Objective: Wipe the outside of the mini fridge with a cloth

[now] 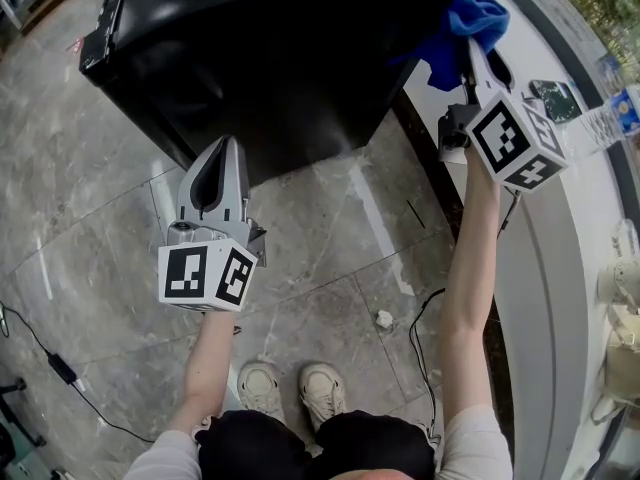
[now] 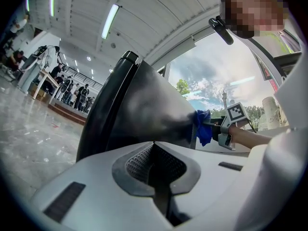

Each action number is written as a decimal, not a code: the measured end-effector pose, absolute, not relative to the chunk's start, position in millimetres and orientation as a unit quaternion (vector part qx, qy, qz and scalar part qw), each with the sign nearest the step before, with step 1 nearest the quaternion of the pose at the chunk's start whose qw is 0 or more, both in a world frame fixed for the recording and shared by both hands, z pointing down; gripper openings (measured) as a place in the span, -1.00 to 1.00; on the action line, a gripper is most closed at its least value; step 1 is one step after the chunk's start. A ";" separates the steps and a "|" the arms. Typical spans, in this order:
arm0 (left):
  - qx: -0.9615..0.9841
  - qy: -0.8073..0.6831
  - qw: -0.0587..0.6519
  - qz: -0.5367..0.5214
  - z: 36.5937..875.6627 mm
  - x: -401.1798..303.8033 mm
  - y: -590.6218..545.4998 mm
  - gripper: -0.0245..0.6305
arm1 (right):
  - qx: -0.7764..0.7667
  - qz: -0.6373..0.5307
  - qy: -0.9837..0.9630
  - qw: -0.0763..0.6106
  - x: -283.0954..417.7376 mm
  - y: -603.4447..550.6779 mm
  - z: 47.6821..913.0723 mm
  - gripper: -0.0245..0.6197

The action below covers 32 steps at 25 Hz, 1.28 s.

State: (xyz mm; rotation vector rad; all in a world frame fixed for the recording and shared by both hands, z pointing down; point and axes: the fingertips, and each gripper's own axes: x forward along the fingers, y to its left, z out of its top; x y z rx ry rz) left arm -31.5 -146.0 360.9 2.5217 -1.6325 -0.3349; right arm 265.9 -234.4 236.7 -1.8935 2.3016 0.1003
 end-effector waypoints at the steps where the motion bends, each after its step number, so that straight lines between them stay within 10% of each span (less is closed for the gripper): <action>1: 0.831 -0.543 0.058 -0.107 362.5 -33.5 -143.9 -0.91 | -0.631 0.032 0.770 0.088 265.2 -227.7 235.6 -0.67; 22: 0.755 -0.645 0.068 -0.099 377.8 -170.4 -103.6 -0.91 | -0.351 -0.017 0.929 0.121 -87.9 -130.2 275.5 -0.67; 32: 0.755 -0.641 0.096 -0.102 394.6 -175.0 -108.1 -0.91 | -0.352 -0.009 0.930 0.101 -110.3 -143.6 290.3 -0.68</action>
